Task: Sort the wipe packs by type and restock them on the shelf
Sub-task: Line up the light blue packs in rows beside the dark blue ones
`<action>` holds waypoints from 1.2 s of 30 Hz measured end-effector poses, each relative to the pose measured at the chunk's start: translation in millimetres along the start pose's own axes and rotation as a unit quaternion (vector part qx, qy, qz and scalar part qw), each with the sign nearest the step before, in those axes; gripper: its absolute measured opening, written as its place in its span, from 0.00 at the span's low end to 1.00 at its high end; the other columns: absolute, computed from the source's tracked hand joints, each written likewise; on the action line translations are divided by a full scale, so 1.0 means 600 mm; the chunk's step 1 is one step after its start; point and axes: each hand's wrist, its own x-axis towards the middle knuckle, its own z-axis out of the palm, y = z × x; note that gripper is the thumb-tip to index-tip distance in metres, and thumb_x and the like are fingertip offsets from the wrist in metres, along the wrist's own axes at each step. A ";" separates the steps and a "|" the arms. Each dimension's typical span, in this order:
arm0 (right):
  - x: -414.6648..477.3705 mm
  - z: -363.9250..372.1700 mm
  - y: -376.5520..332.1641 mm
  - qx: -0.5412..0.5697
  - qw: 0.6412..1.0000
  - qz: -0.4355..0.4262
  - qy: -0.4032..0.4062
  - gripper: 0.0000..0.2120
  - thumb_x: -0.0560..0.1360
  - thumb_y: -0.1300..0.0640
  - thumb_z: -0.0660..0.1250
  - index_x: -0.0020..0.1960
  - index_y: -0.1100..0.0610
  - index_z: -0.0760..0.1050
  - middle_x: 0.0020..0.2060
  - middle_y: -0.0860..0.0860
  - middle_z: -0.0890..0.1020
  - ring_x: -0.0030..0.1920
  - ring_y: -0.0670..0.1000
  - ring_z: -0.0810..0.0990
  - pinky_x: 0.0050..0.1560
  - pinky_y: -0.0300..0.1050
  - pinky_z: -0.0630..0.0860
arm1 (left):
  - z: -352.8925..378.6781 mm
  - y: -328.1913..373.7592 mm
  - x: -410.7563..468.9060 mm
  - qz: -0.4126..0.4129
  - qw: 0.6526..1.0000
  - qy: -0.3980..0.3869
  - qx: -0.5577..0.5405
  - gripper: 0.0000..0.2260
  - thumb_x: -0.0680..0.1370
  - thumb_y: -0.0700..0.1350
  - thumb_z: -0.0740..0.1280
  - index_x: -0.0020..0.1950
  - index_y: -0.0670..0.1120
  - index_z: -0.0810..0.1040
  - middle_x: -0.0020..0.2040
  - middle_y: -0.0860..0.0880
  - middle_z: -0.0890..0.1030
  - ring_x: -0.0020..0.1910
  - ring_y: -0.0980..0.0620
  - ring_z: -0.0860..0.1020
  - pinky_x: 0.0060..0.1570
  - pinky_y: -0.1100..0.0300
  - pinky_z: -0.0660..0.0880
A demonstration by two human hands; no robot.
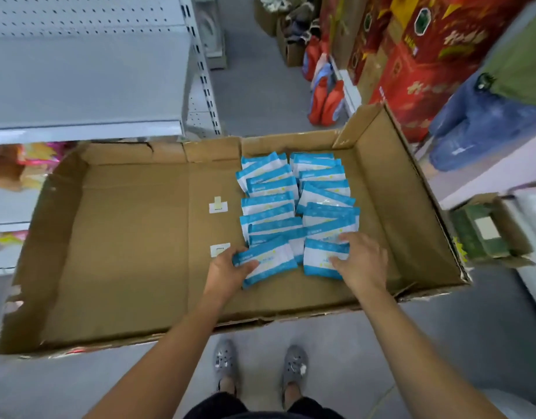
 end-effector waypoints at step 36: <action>-0.014 -0.060 -0.355 0.471 0.841 -0.077 -0.253 0.14 0.71 0.63 0.76 0.56 0.56 0.80 0.51 0.50 0.87 0.53 0.52 0.85 0.59 0.55 0.80 | -0.390 -0.074 -0.130 0.021 0.924 0.227 -0.307 0.13 0.72 0.49 0.77 0.53 0.46 0.83 0.46 0.51 0.87 0.46 0.52 0.86 0.43 0.57 0.83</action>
